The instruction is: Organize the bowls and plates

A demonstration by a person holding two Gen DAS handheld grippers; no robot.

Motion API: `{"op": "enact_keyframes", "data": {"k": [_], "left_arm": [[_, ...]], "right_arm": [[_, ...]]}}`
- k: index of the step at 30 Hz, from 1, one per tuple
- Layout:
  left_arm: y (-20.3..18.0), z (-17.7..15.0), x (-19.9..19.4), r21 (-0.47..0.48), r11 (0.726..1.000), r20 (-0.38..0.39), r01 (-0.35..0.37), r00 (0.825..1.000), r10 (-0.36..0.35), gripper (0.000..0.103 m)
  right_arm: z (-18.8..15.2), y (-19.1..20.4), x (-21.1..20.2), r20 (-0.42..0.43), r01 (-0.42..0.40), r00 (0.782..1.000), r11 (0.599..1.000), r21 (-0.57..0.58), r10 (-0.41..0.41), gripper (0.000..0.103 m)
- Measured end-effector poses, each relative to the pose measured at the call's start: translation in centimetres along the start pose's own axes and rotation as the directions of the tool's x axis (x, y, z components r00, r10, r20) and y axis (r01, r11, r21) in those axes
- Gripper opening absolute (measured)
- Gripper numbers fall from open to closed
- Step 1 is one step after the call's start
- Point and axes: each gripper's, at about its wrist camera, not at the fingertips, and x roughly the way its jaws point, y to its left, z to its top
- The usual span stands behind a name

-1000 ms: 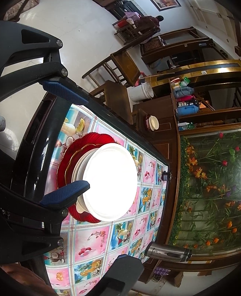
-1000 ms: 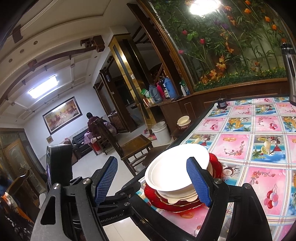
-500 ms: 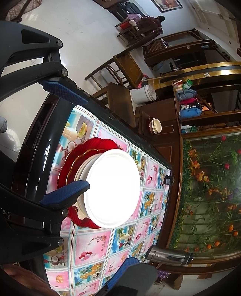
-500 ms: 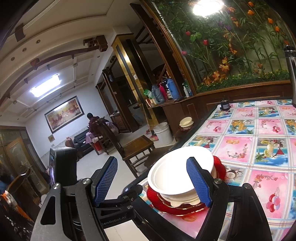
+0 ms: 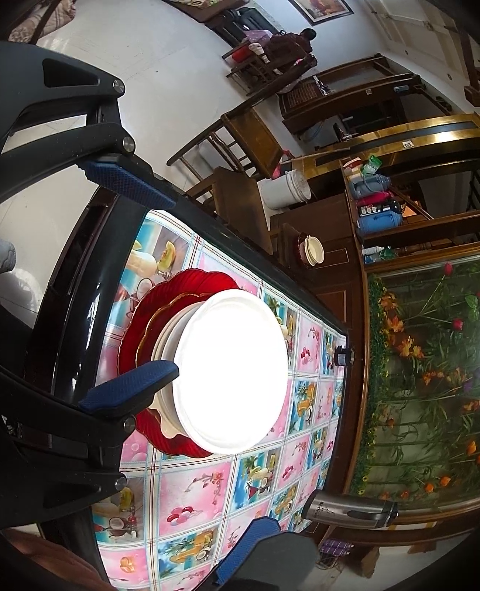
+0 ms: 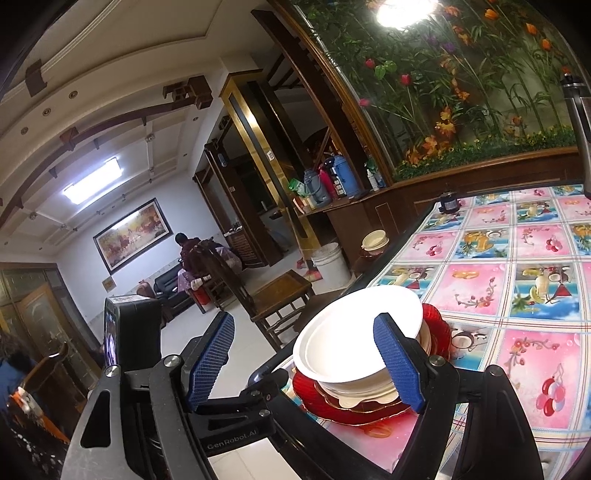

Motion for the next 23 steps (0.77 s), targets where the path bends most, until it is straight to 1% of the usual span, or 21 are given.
{"op": "enact_keyframes", "data": {"k": [13, 23], "left_arm": [[-0.48, -0.1, 0.84, 0.01, 1.0, -0.023, 0.006, 1.0, -0.005, 0.085], [-0.57, -0.11, 0.58, 0.006, 1.0, 0.014, 0.001, 1.0, -0.001, 0.084]], "right_arm": [[-0.36, -0.14, 0.36, -0.016, 0.0, 1.0, 1.0, 0.003, 0.0, 0.08], [-0.4, -0.54, 0.58, -0.017, 0.002, 1.0, 1.0, 0.021, -0.002, 0.08]]}}
